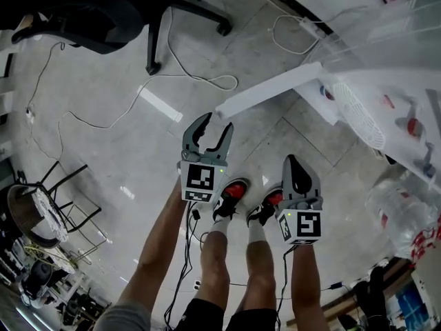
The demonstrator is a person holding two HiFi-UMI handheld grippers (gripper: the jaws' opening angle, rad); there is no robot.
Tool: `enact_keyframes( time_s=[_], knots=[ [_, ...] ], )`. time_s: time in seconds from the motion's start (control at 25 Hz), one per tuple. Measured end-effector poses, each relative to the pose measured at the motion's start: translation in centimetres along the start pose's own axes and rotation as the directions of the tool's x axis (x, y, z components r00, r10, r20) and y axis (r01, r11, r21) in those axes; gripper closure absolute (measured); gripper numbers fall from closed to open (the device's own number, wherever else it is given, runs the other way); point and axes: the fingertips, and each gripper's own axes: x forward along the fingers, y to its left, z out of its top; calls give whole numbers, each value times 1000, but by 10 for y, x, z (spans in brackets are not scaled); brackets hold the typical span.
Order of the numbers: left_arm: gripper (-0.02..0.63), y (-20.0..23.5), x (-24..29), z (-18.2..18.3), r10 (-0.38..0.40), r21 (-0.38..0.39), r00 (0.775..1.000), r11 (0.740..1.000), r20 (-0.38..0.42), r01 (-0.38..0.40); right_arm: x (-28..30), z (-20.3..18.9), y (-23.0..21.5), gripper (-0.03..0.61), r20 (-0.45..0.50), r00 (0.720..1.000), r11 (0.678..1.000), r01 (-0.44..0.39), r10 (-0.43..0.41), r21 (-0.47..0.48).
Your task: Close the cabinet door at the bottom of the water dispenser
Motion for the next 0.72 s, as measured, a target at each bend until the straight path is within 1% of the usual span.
enact_keyframes(
  time_s=[0.4, 0.56, 0.72],
  knots=[
    [403, 5, 21, -6, -16, 45, 1000, 999, -24, 17, 8, -4, -1, 563, -6, 1000, 1000, 7, -7, 5],
    [407, 5, 22, -7, -12, 70, 1000, 997, -24, 14, 8, -6, -2, 563, -10, 1000, 1000, 13, -13, 6],
    [410, 4, 21, -8, -7, 79, 1000, 997, -28, 9, 4, -8, -4, 563, -10, 1000, 1000, 19, -19, 6]
  ],
)
